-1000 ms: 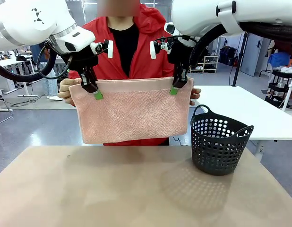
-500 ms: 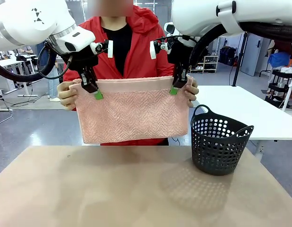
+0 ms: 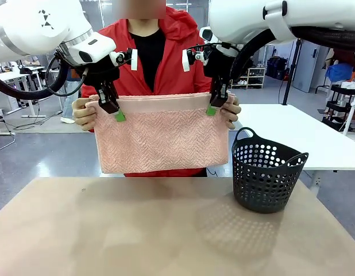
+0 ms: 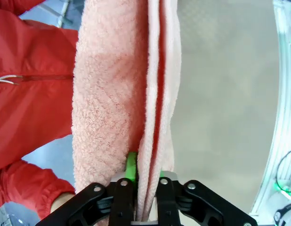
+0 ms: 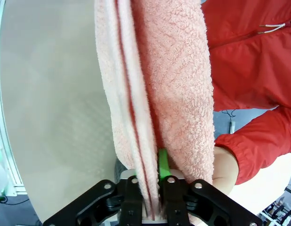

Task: Fold the towel.
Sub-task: Release the end of the 100 cm Hotel Towel you were holding, then pick up the 100 cm Hotel Towel and place it on the left side of the table.

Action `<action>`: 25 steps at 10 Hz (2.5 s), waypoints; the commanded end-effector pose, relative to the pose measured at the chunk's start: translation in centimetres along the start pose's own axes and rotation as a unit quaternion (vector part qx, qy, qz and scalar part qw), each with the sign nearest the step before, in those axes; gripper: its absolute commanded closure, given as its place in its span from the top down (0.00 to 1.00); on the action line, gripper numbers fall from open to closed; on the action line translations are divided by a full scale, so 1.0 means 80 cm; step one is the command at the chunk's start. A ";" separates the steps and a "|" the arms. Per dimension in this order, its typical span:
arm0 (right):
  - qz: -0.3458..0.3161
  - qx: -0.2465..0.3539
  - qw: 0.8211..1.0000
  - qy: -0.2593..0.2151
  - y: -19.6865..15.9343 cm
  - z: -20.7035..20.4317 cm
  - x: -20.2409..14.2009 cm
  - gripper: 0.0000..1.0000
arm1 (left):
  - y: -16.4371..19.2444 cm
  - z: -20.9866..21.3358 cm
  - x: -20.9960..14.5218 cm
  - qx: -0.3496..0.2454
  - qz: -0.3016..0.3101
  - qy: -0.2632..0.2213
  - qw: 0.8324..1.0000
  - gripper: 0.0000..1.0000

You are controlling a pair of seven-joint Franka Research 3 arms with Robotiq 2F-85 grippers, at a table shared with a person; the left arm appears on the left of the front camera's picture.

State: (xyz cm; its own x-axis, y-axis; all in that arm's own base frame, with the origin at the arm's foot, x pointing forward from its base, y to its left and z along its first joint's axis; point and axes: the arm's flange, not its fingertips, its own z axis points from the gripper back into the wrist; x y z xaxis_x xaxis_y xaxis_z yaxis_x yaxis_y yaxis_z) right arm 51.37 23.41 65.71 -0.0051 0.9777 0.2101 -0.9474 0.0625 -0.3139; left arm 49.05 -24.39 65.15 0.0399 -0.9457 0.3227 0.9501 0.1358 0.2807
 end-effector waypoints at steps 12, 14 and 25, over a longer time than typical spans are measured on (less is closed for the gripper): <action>-0.301 -0.051 0.950 -0.058 0.032 0.207 -0.144 1.00 | -0.021 0.220 -0.129 0.138 0.330 0.011 0.934 1.00; -0.368 -0.066 0.925 -0.066 0.047 0.214 -0.181 1.00 | -0.032 0.236 -0.174 0.171 0.400 0.008 0.900 1.00; -0.383 -0.060 0.920 -0.057 0.039 0.227 -0.208 1.00 | -0.022 0.256 -0.193 0.157 0.404 0.010 0.901 1.00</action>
State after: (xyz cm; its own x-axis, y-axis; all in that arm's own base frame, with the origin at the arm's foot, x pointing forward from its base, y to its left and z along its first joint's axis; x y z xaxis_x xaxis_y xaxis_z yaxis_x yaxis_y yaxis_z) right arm 42.72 3.92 77.84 0.6146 0.5992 0.5130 -0.6358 0.7613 -0.1275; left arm 40.32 -4.25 77.92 0.6910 -0.4890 0.5323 0.4635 0.8649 0.1928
